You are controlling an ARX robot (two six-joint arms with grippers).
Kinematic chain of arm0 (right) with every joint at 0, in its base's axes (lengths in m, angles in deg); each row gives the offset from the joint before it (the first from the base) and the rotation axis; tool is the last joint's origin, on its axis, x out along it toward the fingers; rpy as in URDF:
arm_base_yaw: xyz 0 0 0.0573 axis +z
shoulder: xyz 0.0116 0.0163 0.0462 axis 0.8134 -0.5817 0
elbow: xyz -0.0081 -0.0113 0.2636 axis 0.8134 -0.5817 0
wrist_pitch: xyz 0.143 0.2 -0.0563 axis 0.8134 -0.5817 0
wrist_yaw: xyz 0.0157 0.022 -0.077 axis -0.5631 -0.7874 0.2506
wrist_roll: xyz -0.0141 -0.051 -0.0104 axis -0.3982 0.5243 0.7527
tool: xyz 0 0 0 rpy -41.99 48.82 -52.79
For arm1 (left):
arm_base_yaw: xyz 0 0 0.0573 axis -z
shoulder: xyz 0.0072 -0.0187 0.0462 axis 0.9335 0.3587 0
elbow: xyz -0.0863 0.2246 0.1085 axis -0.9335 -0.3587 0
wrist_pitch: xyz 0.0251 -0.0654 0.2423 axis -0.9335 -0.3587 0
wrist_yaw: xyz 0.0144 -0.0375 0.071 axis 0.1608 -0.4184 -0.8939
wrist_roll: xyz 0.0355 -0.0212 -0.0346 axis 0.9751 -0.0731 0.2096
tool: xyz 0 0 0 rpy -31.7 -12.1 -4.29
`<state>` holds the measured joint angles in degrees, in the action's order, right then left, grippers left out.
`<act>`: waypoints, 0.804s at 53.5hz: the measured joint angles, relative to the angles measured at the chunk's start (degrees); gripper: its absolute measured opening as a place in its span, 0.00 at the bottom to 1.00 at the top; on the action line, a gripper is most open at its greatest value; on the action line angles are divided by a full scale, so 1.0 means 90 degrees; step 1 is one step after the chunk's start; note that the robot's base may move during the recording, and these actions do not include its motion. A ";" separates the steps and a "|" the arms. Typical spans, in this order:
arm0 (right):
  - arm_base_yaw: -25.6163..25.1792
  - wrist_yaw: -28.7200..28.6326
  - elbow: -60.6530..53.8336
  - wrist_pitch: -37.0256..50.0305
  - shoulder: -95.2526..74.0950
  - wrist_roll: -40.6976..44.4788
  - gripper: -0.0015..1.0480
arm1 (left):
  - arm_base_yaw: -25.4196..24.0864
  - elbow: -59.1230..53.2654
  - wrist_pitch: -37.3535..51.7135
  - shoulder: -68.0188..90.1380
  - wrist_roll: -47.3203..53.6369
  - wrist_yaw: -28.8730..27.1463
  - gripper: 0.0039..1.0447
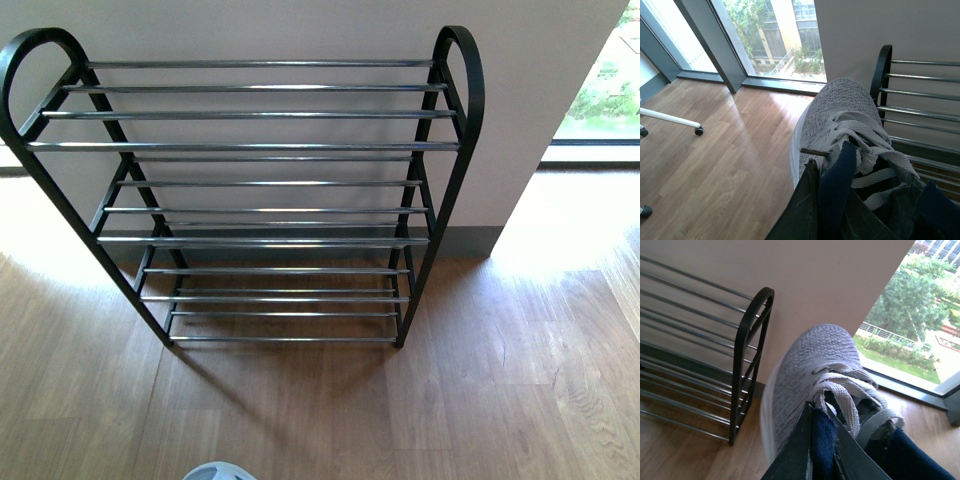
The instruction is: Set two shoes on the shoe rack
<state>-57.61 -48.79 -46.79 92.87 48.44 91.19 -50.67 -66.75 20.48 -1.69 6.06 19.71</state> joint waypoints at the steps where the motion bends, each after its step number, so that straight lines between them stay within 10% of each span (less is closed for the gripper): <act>1: 0.0000 -0.0002 0.0000 0.0000 0.0000 0.0000 0.01 | 0.0000 0.0000 0.0000 0.0000 0.0000 0.0000 0.01; 29: 0.0010 -0.0032 0.0007 0.0000 -0.0002 0.0000 0.01 | 0.0000 0.0000 0.0000 0.0000 -0.0002 0.0000 0.01; 37: 0.0877 0.2008 0.0639 0.0029 -0.1117 -0.1069 0.01 | 0.0000 0.0000 0.0000 0.0000 0.0000 -0.0002 0.01; 43: 0.1421 0.2154 0.1399 0.0602 -0.2276 -0.1341 0.01 | 0.0000 0.0000 0.0000 0.0000 0.0000 0.0000 0.01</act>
<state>-44.82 -29.41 -34.20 98.29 27.96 79.12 -50.67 -66.75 20.48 -1.69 6.06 19.71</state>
